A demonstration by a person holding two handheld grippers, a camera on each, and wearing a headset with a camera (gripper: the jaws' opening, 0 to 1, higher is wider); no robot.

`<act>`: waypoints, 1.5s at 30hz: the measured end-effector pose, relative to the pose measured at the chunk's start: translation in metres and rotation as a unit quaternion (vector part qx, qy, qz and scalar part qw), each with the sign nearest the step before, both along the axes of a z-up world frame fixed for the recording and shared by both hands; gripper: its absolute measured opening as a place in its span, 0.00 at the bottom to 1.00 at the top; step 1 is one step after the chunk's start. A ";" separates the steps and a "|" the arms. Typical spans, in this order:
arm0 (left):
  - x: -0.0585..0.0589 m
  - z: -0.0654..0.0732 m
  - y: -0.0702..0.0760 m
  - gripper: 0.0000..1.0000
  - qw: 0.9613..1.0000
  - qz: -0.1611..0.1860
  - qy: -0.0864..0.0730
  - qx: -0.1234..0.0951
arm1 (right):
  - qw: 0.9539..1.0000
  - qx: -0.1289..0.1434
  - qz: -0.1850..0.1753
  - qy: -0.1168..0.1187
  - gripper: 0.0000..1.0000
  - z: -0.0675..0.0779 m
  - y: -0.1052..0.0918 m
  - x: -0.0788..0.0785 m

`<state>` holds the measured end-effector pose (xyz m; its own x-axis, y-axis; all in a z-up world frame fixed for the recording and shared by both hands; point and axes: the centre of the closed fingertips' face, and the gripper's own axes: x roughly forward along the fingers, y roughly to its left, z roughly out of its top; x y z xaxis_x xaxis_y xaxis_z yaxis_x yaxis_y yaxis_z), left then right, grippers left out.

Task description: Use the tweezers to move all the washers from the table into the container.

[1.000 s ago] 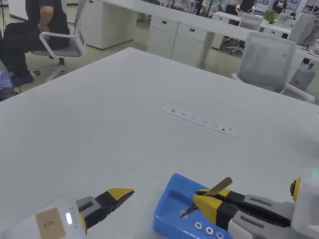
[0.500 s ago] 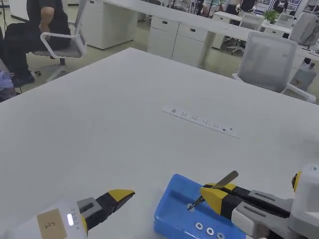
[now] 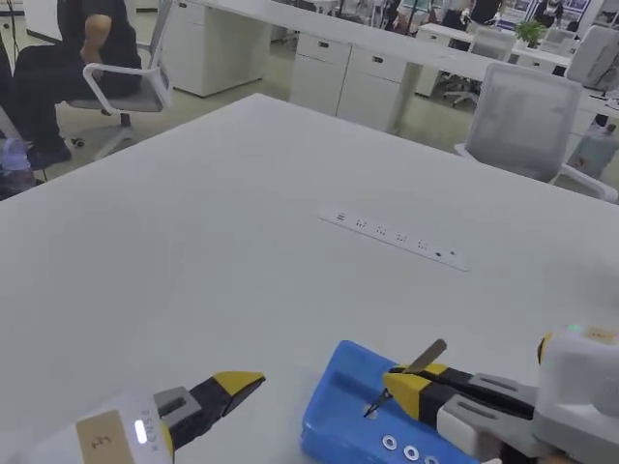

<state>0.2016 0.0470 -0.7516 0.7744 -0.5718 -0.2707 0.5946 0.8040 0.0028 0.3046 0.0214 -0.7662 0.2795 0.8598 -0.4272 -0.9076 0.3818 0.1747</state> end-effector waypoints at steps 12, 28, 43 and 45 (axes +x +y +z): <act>0.001 0.001 0.001 0.80 1.000 0.002 0.000 -0.001 | 1.000 -0.019 -0.009 0.010 0.03 -0.015 -0.003 0.009; -0.003 0.002 0.000 0.80 1.000 0.005 0.000 0.000 | 0.999 -0.039 -0.010 0.024 0.03 -0.034 -0.007 0.011; -0.003 0.002 0.001 0.79 1.000 0.005 -0.001 0.001 | 0.998 -0.056 -0.011 0.029 0.03 -0.048 -0.007 0.013; -0.003 0.002 0.001 0.79 1.000 0.005 0.000 0.001 | 0.998 -0.058 -0.013 0.030 0.03 -0.049 -0.007 0.014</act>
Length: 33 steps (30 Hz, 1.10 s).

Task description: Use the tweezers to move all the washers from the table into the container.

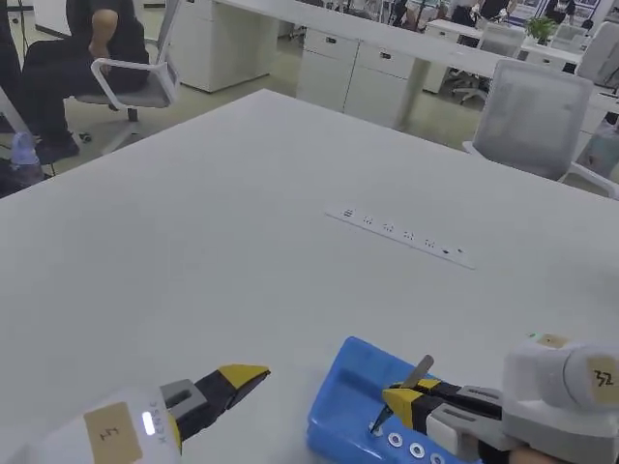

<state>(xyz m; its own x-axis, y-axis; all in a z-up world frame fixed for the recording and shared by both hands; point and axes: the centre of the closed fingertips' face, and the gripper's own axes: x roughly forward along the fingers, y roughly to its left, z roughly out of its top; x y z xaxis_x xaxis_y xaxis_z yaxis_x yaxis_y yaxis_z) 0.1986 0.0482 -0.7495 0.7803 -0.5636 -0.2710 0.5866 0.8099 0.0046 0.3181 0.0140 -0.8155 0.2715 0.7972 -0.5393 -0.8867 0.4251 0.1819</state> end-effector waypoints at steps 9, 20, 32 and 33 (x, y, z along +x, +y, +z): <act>0.001 -0.001 0.001 0.79 1.000 0.001 0.001 0.002 | 1.000 -0.002 0.000 0.002 0.03 -0.004 0.003 0.002; 0.003 -0.001 0.001 0.80 1.000 0.002 -0.003 0.004 | 1.000 -0.014 0.012 -0.013 0.03 -0.005 0.004 0.000; 0.003 -0.001 0.000 0.80 1.000 0.001 -0.003 0.001 | 1.000 0.009 0.008 -0.023 0.03 0.013 0.001 -0.002; 0.003 -0.001 0.000 0.80 1.000 0.000 -0.003 0.002 | 1.000 0.011 0.008 -0.023 0.03 0.014 0.001 -0.003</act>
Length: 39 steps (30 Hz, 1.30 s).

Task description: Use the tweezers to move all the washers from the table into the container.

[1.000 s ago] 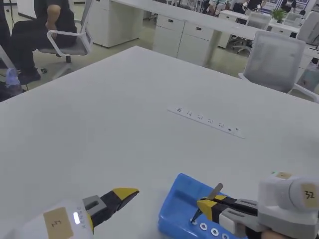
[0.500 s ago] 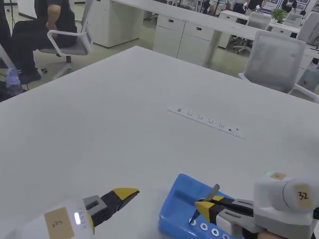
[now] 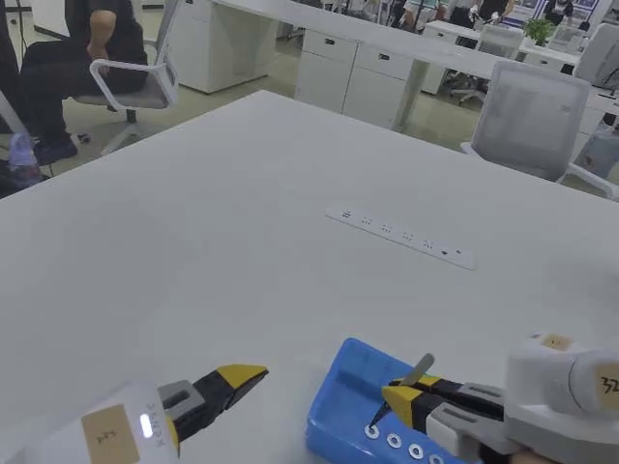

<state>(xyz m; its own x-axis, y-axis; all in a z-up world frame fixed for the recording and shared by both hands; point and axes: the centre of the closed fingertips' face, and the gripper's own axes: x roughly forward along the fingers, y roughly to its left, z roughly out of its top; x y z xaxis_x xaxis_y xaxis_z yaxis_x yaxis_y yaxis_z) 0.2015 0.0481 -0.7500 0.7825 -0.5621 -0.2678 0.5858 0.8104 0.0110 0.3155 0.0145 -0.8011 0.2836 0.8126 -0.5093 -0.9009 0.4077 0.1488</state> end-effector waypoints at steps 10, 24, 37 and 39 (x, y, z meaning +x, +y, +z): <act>-0.001 -0.001 -0.001 0.80 1.000 -0.004 0.003 0.001 | 0.999 0.029 0.014 -0.005 0.03 0.023 0.003 -0.014; -0.002 -0.002 -0.002 0.79 1.000 -0.007 0.005 0.003 | 0.998 0.049 0.025 0.001 0.03 0.036 0.004 -0.033; -0.002 -0.002 -0.002 0.79 1.000 -0.006 0.004 0.003 | 0.997 0.065 0.035 0.020 0.03 0.037 0.007 -0.051; -0.001 -0.002 -0.002 0.79 1.000 -0.006 0.003 0.002 | 0.997 0.064 0.037 0.025 0.03 0.034 0.008 -0.054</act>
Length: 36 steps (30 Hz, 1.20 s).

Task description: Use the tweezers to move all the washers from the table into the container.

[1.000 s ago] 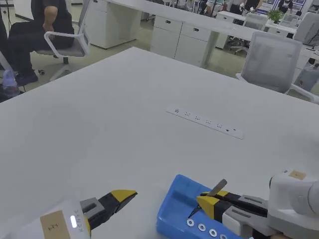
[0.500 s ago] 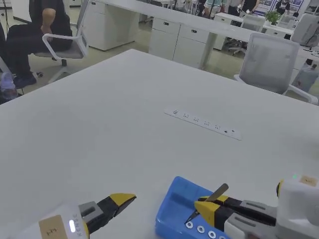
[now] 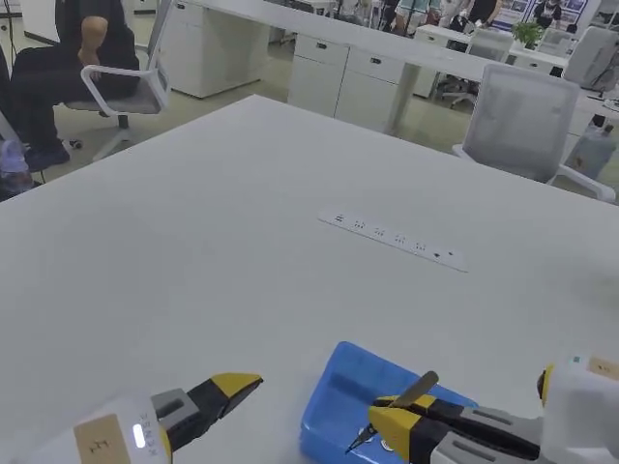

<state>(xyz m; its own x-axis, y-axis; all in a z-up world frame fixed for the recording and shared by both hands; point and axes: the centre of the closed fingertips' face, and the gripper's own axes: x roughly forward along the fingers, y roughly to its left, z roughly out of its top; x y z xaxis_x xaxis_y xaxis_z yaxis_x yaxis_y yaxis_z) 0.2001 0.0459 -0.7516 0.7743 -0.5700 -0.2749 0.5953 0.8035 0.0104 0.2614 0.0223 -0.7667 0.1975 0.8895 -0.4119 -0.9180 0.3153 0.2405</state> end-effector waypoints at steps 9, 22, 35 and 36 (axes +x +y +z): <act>0.001 0.000 -0.001 0.79 1.000 0.000 -0.001 0.001 | 1.000 -0.004 0.014 0.017 0.03 -0.011 0.004 -0.015; 0.000 0.000 -0.001 0.79 1.000 -0.002 -0.001 0.000 | 0.998 -0.015 0.032 0.042 0.03 -0.028 0.008 -0.035; 0.000 -0.001 -0.002 0.79 1.000 -0.003 0.000 0.000 | 0.997 -0.031 0.046 0.061 0.03 -0.045 0.010 -0.049; 0.000 -0.001 -0.001 0.79 1.000 -0.002 0.000 0.000 | 0.997 -0.032 0.046 0.062 0.03 -0.046 0.010 -0.050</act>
